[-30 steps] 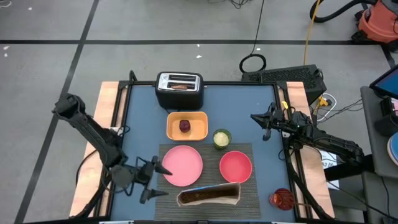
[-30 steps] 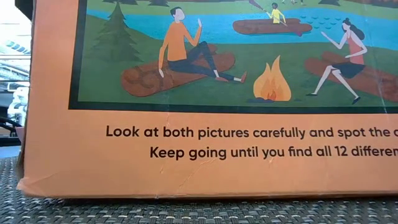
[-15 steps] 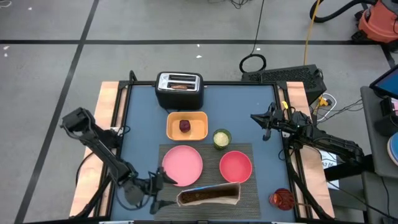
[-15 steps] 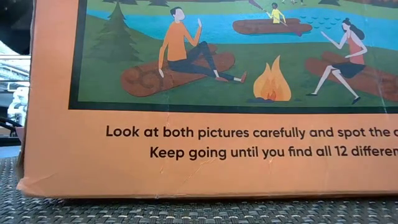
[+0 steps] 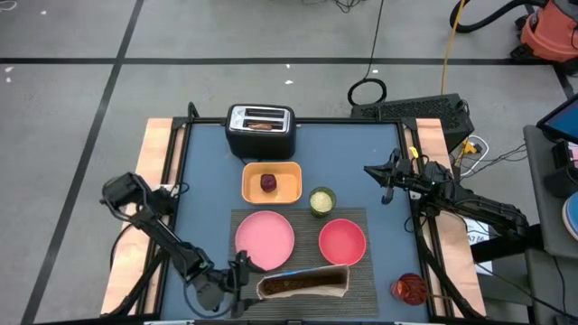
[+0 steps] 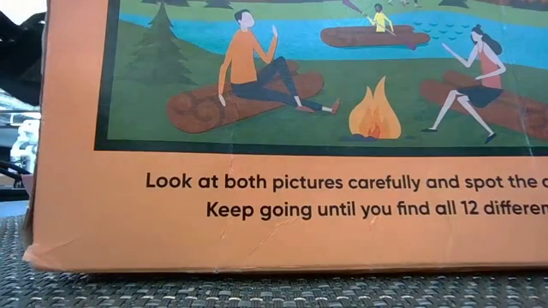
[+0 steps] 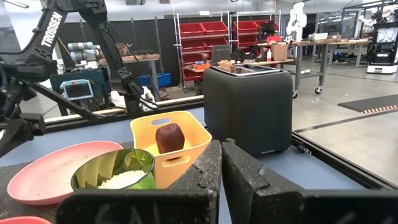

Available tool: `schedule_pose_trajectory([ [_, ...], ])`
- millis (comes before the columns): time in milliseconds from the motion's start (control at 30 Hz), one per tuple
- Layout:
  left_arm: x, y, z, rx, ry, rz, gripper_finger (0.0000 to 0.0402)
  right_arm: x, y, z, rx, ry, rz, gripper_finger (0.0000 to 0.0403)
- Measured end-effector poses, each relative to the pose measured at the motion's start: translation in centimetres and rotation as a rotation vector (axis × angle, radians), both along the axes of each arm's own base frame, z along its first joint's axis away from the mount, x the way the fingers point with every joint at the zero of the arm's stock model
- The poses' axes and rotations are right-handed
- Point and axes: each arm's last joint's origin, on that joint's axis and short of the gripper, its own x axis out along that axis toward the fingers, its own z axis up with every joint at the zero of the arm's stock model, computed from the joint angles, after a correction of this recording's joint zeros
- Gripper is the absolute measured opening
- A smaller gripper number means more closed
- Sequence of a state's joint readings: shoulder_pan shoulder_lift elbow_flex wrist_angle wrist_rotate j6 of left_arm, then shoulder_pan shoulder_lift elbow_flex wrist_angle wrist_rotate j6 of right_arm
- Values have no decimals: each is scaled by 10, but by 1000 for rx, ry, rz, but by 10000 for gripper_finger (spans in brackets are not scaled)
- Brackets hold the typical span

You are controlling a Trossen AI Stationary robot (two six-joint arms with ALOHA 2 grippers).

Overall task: Arrange a breakfast setting
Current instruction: Pour the cereal from the orange cereal box into the pink bowl

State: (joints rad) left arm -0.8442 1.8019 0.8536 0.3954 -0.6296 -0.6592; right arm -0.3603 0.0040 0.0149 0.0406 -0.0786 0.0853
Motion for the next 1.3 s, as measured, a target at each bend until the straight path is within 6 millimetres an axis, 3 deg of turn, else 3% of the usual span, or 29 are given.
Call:
schedule_pose_trajectory([
  [233, 14, 5, -8, -30, -35, 34, 399, 0, 0, 0, 0, 0, 0, 9],
  [567, 27, 15, -1, -96, -94, 83, 399, 0, 0, 0, 0, 0, 0, 9],
  [967, 30, 16, 2, -125, -117, 93, 396, 0, 0, 0, 0, 0, 0, 9],
  [1100, 30, 16, 2, -114, -118, 88, 367, 0, 0, 0, 0, 0, 0, 9],
  [1300, 30, 16, 2, -112, -118, 88, 287, 0, 0, 0, 0, 0, 0, 9],
])
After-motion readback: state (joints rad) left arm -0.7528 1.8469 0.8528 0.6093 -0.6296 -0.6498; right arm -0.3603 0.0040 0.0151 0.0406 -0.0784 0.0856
